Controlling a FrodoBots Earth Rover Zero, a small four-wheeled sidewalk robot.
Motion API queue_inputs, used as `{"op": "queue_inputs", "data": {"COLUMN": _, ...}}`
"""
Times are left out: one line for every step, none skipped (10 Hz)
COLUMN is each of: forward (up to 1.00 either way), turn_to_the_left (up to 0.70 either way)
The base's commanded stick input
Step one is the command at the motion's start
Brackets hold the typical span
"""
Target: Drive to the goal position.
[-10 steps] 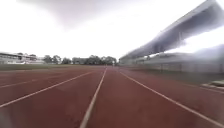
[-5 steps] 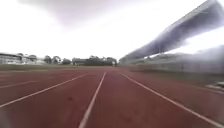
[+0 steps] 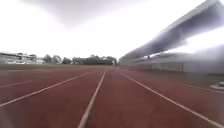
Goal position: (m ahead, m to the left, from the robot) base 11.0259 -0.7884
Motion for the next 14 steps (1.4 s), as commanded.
{"op": "queue_inputs", "data": {"forward": 0.45, "turn_to_the_left": 0.0}}
{"op": "queue_inputs", "data": {"forward": 0.45, "turn_to_the_left": 0.0}}
{"op": "queue_inputs", "data": {"forward": 0.45, "turn_to_the_left": 0.0}}
{"op": "queue_inputs", "data": {"forward": 0.45, "turn_to_the_left": 0.0}}
{"op": "queue_inputs", "data": {"forward": 0.45, "turn_to_the_left": 0.0}}
{"op": "queue_inputs", "data": {"forward": 0.45, "turn_to_the_left": 0.0}}
{"op": "queue_inputs", "data": {"forward": 0.45, "turn_to_the_left": 0.0}}
{"op": "queue_inputs", "data": {"forward": 0.45, "turn_to_the_left": 0.0}}
{"op": "queue_inputs", "data": {"forward": 0.45, "turn_to_the_left": 0.0}}
{"op": "queue_inputs", "data": {"forward": 0.45, "turn_to_the_left": 0.0}}
{"op": "queue_inputs", "data": {"forward": 0.45, "turn_to_the_left": 0.0}}
{"op": "queue_inputs", "data": {"forward": 0.45, "turn_to_the_left": 0.0}}
{"op": "queue_inputs", "data": {"forward": 0.45, "turn_to_the_left": 0.0}}
{"op": "queue_inputs", "data": {"forward": 0.45, "turn_to_the_left": 0.0}}
